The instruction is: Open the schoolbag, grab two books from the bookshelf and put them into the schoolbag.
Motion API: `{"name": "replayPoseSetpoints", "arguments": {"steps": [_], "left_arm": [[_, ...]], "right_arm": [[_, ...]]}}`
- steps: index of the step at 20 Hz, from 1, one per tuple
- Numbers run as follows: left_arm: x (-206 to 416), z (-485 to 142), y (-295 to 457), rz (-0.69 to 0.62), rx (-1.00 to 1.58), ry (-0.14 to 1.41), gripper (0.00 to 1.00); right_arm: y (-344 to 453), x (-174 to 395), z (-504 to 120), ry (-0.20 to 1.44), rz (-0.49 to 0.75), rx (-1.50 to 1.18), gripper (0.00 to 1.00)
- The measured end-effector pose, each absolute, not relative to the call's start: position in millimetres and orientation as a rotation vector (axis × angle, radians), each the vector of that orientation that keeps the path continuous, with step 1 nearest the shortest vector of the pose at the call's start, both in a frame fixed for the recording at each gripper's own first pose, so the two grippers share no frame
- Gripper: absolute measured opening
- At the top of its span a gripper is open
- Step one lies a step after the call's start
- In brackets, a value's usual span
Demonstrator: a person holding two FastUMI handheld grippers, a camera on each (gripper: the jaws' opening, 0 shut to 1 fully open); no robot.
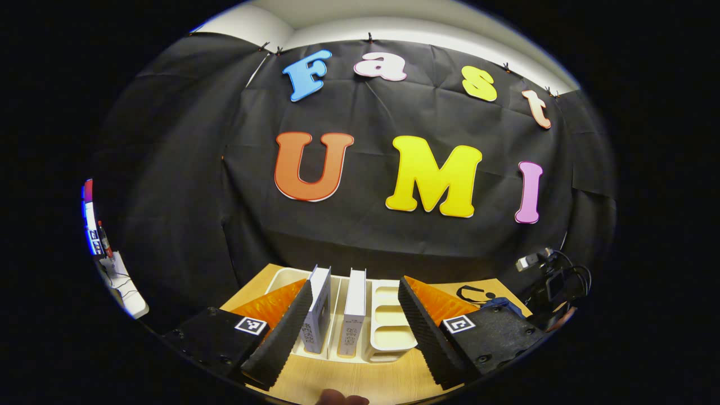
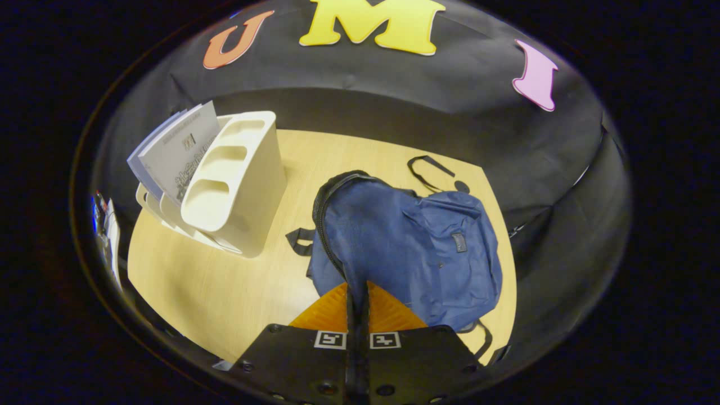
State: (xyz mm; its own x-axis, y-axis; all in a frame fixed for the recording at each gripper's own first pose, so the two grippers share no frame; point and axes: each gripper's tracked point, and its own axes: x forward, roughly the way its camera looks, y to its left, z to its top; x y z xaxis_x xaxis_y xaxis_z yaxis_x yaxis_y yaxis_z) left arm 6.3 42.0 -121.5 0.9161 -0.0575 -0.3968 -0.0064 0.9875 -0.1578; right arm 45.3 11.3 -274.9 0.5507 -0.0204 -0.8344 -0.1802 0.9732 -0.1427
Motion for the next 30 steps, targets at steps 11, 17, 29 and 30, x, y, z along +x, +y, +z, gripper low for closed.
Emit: {"name": "replayPoseSetpoints", "arguments": {"steps": [11,17,29,30], "left_arm": [[80,-166,30,-0.167,-0.112,0.758,0.96],[114,-202,24,-0.232,-0.091,1.018,0.97],[93,-273,27,-0.252,-0.045,1.554,0.98],[89,-279,30,-0.239,-0.049,1.577,0.98]], "right_arm": [[-73,73,-205,0.976,0.108,-0.104,0.04],[-95,81,-200,1.006,0.138,-0.052,0.04],[-117,82,-197,1.012,0.147,-0.009,0.01],[-116,83,-198,1.012,0.151,-0.014,0.01]]}}
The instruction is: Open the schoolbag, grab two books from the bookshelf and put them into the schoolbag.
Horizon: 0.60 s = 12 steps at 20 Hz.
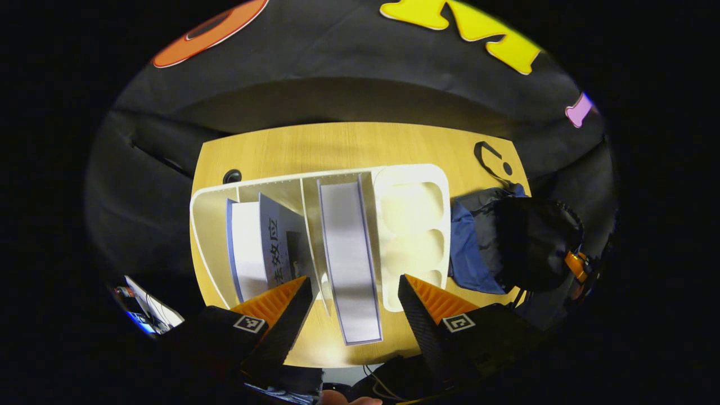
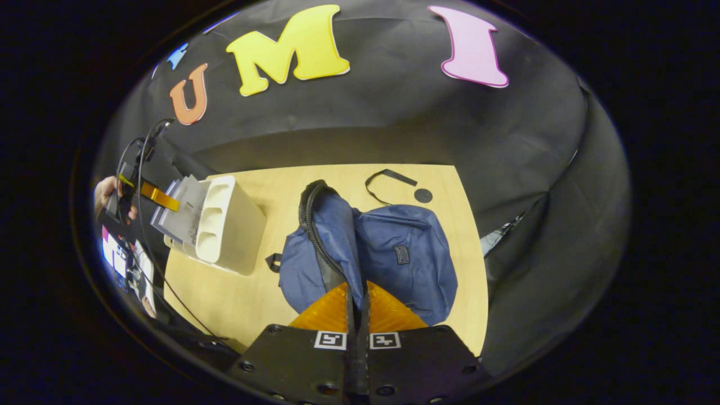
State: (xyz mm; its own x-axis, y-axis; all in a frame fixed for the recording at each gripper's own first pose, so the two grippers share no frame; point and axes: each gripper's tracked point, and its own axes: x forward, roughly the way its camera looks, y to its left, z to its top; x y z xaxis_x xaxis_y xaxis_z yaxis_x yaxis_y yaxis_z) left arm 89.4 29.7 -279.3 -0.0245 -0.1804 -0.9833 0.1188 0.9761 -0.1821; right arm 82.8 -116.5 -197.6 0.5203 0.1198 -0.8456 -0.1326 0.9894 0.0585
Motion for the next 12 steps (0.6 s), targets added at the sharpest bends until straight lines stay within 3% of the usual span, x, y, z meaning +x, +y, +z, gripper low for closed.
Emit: {"name": "replayPoseSetpoints", "arguments": {"steps": [7,8,12], "left_arm": [[94.3,-286.7,35.3,-0.203,-0.011,1.628,0.92],[95.0,-287.1,37.0,-0.202,0.003,1.629,0.84],[95.6,-289.4,37.6,-0.189,0.023,1.649,0.74]], "right_arm": [[-118.6,83.2,-200.1,1.023,0.163,-0.023,0.0],[-118.7,83.4,-200.4,1.023,0.165,-0.024,0.0],[-117.9,80.9,-202.0,1.025,0.171,-0.019,0.01]]}}
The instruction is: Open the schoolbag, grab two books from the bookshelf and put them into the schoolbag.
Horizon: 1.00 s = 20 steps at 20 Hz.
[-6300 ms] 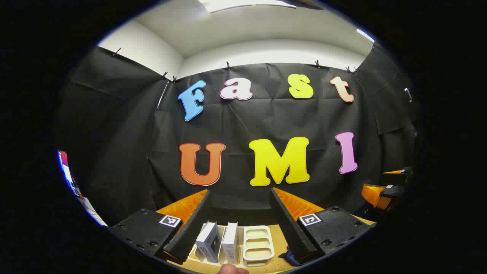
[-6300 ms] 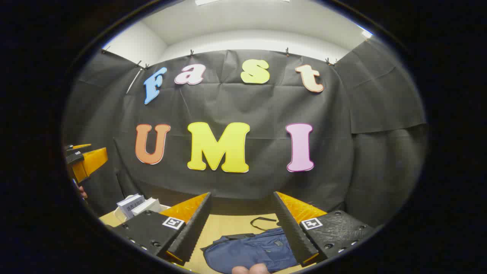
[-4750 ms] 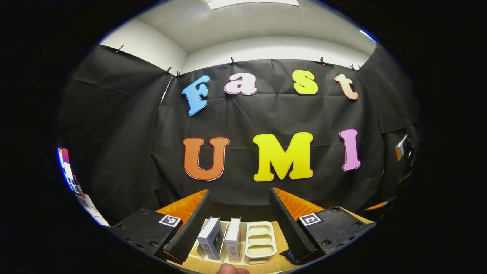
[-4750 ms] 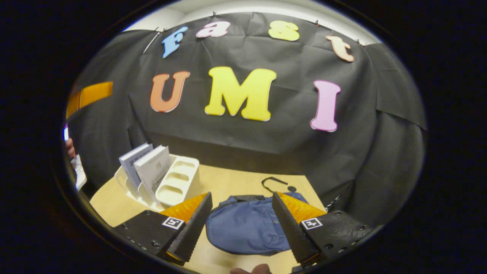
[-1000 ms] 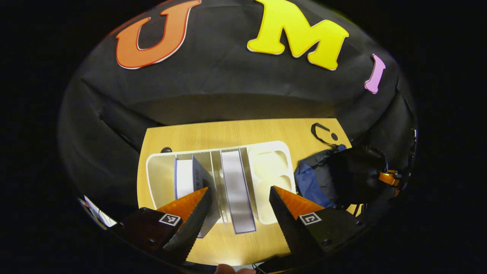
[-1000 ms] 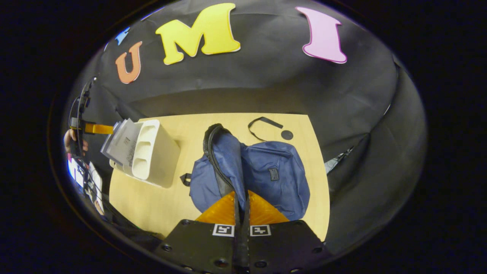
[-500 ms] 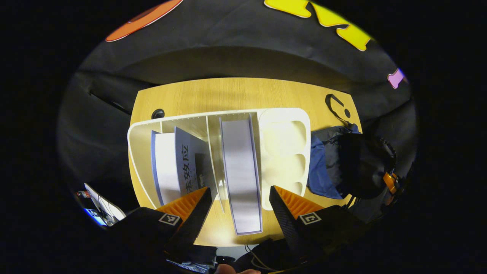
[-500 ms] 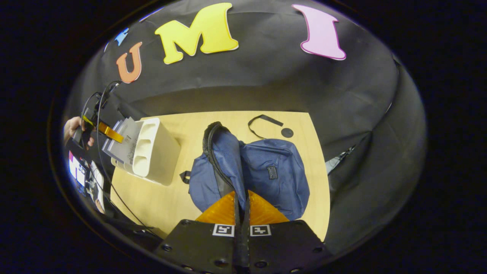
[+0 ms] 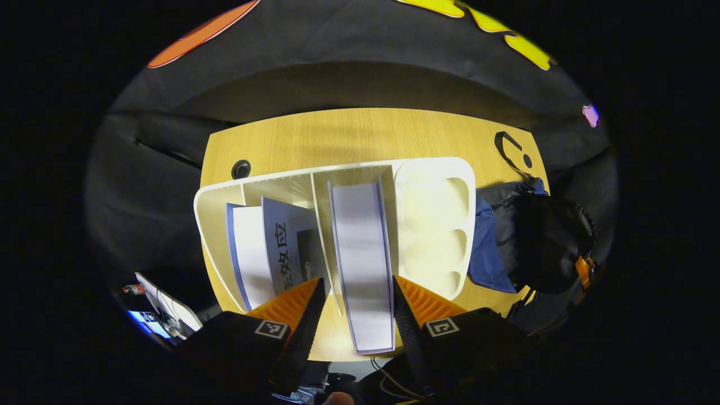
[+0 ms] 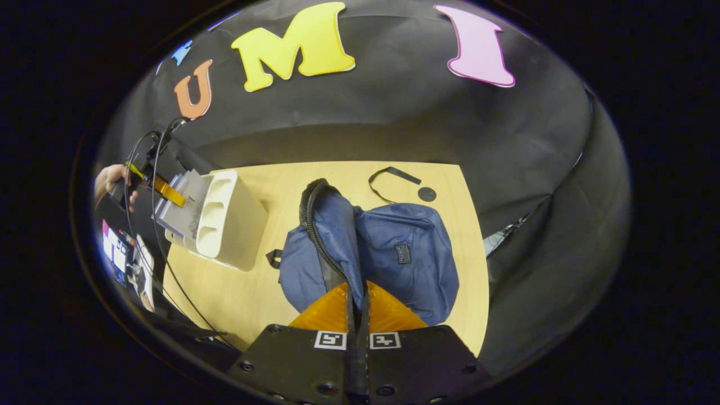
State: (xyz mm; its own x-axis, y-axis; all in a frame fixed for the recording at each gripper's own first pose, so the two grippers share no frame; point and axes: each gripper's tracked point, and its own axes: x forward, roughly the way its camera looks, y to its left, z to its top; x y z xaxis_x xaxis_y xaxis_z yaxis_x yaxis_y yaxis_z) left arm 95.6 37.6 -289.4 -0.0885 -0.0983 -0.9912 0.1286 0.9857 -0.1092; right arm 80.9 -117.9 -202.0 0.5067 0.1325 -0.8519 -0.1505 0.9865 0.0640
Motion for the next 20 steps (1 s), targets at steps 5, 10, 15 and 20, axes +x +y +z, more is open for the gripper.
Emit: {"name": "replayPoseSetpoints", "arguments": {"steps": [5,10,15,20], "left_arm": [[96,-293,41,-0.141,0.03,1.675,0.55],[81,-270,43,-0.128,0.011,1.687,0.41],[52,-203,55,-0.162,0.023,1.617,0.37],[13,-119,50,-0.178,-0.141,1.515,0.37]], "right_arm": [[-120,77,-202,1.024,0.171,-0.014,0.01],[-117,76,-203,1.021,0.185,-0.014,0.01],[-114,73,-205,1.017,0.199,0.0,0.01],[-111,71,-204,1.007,0.217,-0.029,0.0]]}}
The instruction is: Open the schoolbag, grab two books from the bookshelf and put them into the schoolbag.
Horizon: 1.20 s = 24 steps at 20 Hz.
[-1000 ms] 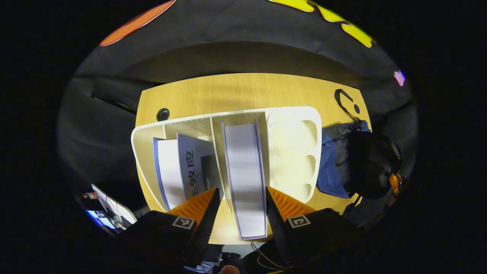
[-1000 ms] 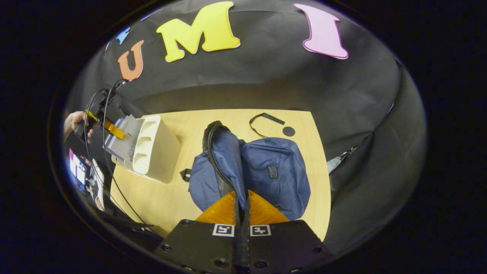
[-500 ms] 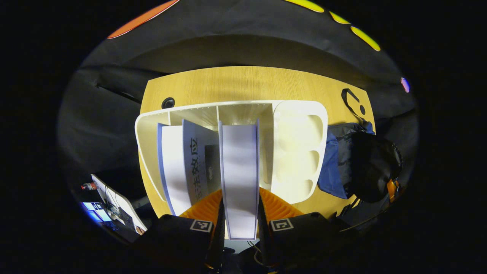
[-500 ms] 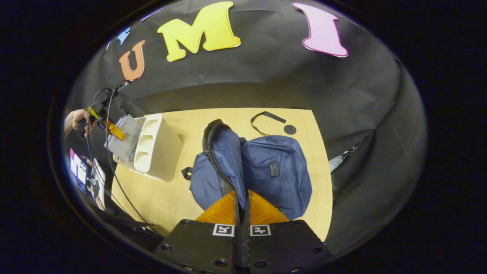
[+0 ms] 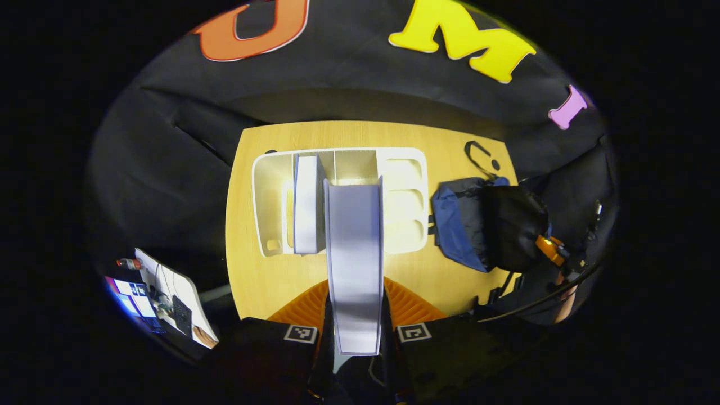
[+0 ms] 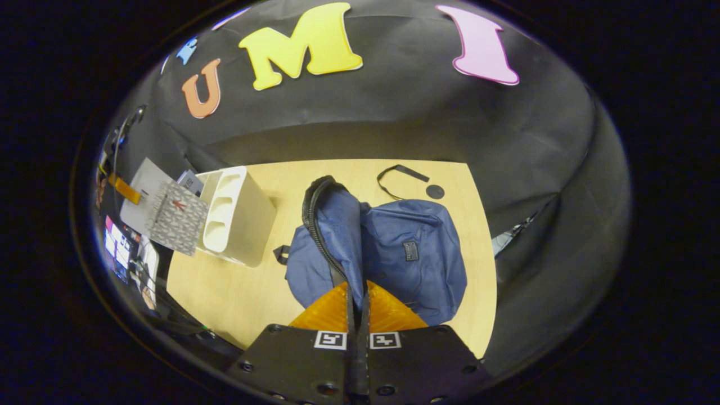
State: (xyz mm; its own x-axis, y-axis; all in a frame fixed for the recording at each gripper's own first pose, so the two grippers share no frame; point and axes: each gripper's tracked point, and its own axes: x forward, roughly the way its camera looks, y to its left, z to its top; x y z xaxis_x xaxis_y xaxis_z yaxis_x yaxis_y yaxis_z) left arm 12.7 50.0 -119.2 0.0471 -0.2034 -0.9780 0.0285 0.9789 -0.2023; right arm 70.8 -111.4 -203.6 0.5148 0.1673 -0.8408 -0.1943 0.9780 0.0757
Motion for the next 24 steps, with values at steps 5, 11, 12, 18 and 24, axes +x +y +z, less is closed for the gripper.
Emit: {"name": "replayPoseSetpoints", "arguments": {"steps": [5,11,12,18,24], "left_arm": [[-14,-77,1,-0.265,-0.473,1.399,0.36],[-29,-133,-81,-0.361,-0.737,1.339,0.43],[-35,-149,-101,-0.378,-0.773,1.351,0.36],[-54,-232,-209,-0.425,-0.864,1.391,0.36],[-39,-284,-285,-0.49,-0.89,1.377,0.36]], "right_arm": [[-107,67,-194,0.987,0.223,-0.028,0.0],[-114,65,-181,0.972,0.203,0.001,0.01],[-116,66,-179,0.969,0.2,-0.005,0.01],[-122,64,-170,0.959,0.199,-0.006,0.04],[-132,64,-161,0.942,0.193,0.011,0.0]]}}
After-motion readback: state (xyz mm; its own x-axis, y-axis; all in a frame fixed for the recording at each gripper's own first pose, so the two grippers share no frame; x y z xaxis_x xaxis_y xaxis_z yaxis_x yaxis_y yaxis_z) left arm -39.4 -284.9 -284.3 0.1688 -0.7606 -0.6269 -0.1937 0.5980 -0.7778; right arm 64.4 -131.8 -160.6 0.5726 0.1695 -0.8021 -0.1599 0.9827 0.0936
